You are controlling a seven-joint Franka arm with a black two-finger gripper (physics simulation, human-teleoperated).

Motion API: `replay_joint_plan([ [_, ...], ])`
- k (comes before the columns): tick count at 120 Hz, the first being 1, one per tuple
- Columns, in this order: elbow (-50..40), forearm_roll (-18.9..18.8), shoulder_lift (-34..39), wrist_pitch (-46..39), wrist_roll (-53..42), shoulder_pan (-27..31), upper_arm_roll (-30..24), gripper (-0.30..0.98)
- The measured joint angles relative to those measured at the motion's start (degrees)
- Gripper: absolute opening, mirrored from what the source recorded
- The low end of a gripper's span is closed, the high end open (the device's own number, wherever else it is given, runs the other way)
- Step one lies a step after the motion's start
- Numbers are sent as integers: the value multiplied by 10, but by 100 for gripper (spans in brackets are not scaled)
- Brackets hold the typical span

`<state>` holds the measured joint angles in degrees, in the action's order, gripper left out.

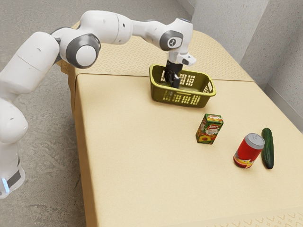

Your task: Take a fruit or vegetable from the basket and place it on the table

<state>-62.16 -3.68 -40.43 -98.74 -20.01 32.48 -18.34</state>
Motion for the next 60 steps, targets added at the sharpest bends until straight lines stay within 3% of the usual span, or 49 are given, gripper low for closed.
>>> replay_joint_plan([
  [38, 4, -5, 12, 13, -3, -5, -16, 35],
  [60, 9, -6, 24, 22, -3, -5, -23, 39],
])
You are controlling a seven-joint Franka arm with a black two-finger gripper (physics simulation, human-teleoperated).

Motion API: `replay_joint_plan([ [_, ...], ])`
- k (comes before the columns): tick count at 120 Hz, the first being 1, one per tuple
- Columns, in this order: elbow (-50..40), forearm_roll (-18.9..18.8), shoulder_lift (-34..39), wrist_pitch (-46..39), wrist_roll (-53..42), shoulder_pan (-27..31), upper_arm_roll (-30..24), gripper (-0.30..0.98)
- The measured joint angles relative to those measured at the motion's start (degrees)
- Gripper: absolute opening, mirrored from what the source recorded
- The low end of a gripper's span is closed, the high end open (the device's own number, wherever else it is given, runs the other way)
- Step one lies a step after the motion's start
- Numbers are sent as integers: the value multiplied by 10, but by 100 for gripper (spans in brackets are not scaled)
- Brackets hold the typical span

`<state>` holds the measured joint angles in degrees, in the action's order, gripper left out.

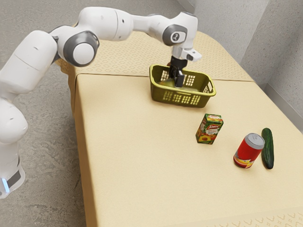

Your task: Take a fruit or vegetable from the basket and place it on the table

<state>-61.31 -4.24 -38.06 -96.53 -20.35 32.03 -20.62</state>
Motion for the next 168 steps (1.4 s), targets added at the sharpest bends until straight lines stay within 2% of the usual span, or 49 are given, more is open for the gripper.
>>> replay_joint_plan([
  [23, 2, 1, 6, 5, 0, 10, -1, 38],
  [50, 13, 10, 52, 18, 1, 8, -8, 37],
  [72, 14, 18, 96, 34, 3, -15, -31, 40],
  [88, 3, 22, 106, 42, 7, -55, -31, 39],
  [97, -24, 23, 123, 42, 10, -68, -30, 38],
  [122, -170, 25, 222, 20, 21, -69, -23, 37],
  [159, -200, 25, 246, 3, 38, -79, -23, 37],
  [168, -197, 25, 243, 3, 41, -83, -25, 49],
])
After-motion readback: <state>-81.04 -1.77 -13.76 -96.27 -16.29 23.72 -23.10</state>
